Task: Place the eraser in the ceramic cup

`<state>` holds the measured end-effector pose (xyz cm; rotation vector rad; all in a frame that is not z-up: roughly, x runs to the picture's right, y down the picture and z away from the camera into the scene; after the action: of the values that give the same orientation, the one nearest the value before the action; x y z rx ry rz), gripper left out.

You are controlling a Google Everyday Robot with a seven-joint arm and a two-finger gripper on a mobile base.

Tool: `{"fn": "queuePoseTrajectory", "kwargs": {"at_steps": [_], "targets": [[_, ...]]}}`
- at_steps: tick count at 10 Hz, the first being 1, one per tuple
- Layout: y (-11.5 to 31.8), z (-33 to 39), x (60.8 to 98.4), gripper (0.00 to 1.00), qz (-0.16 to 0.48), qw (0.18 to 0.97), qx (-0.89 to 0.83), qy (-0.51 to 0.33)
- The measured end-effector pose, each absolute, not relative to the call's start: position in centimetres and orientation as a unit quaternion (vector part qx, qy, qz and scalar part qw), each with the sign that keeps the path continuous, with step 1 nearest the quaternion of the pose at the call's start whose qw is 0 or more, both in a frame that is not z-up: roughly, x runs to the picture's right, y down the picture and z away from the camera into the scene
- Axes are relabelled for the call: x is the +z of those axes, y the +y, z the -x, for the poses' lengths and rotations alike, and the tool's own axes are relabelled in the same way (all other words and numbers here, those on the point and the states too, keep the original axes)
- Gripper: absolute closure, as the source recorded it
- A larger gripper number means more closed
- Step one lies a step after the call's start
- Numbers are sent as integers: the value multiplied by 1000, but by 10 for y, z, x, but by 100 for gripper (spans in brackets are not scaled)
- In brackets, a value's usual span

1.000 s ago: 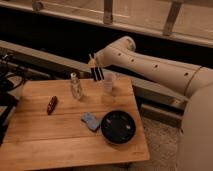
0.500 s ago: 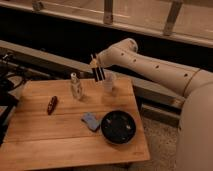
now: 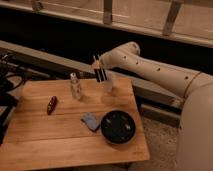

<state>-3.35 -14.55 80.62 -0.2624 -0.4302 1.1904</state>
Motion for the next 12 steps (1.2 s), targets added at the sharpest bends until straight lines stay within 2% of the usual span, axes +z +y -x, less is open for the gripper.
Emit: {"fn": "queuePoseTrajectory", "kwargs": {"at_steps": [5,10,11,12], "targets": [[-191,13,828,97,84,778,585,-215],[-208,-10,841,97,59,749,616,-235],[-210,-20,845,94,53,744,624,-234],[-209,-30,850,84,49,737,632,-233]]}}
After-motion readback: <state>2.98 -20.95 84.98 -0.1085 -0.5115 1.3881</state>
